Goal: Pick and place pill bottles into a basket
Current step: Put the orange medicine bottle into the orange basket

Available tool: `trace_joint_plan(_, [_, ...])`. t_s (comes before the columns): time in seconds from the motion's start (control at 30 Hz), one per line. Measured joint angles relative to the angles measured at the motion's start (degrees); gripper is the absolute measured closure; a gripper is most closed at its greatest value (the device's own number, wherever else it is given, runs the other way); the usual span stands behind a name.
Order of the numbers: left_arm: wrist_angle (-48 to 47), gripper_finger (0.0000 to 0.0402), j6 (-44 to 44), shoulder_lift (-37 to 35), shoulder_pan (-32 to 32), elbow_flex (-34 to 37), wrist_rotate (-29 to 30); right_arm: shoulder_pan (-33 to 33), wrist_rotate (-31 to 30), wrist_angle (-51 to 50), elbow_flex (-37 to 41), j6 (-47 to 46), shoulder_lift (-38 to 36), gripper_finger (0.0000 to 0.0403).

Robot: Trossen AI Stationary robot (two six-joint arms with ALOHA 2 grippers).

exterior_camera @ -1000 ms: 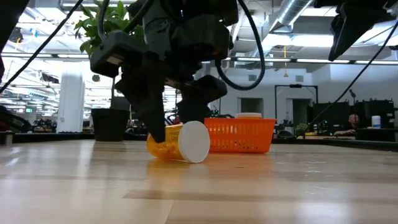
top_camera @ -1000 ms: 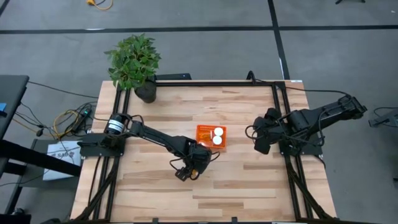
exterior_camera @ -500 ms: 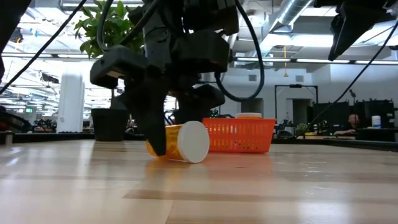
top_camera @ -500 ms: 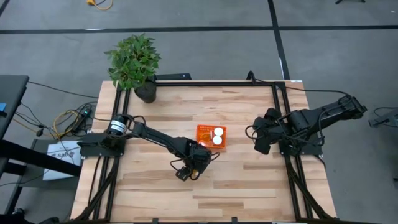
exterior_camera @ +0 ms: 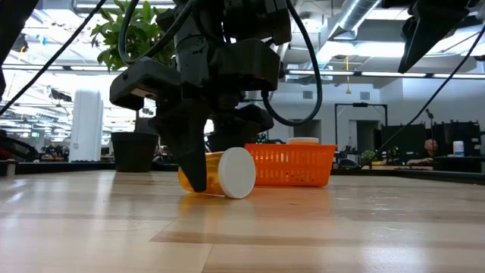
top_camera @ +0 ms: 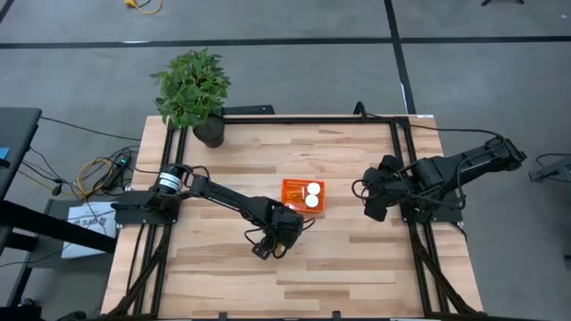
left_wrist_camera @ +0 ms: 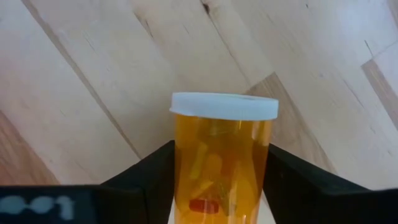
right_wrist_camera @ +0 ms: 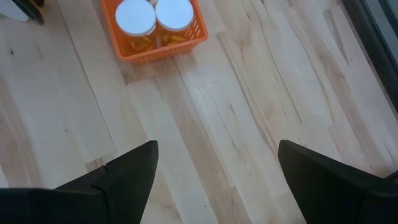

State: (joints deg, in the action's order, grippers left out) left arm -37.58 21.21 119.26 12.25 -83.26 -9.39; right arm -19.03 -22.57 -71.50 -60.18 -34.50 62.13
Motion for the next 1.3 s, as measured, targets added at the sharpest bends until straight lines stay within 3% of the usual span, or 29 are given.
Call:
trace_joint_plan(0.47, [-0.4,0.0211,0.0,-0.2,0.0,-0.4,0.4,0.0,0.0,0.0,0.0,0.0,0.0,0.0078])
trace_joint_plan(1.07, [-7.9,0.0212,3.2,-0.3,-1.4,-9.9,8.3,0.0,0.2,0.3,0.0,-1.5,0.0,0.0078])
trace_joint_plan(1.3, [-9.5,0.0212,3.2,-0.3,-2.9,-13.1,8.7,0.0,0.2,0.2,0.0,-1.5,0.0,0.0078])
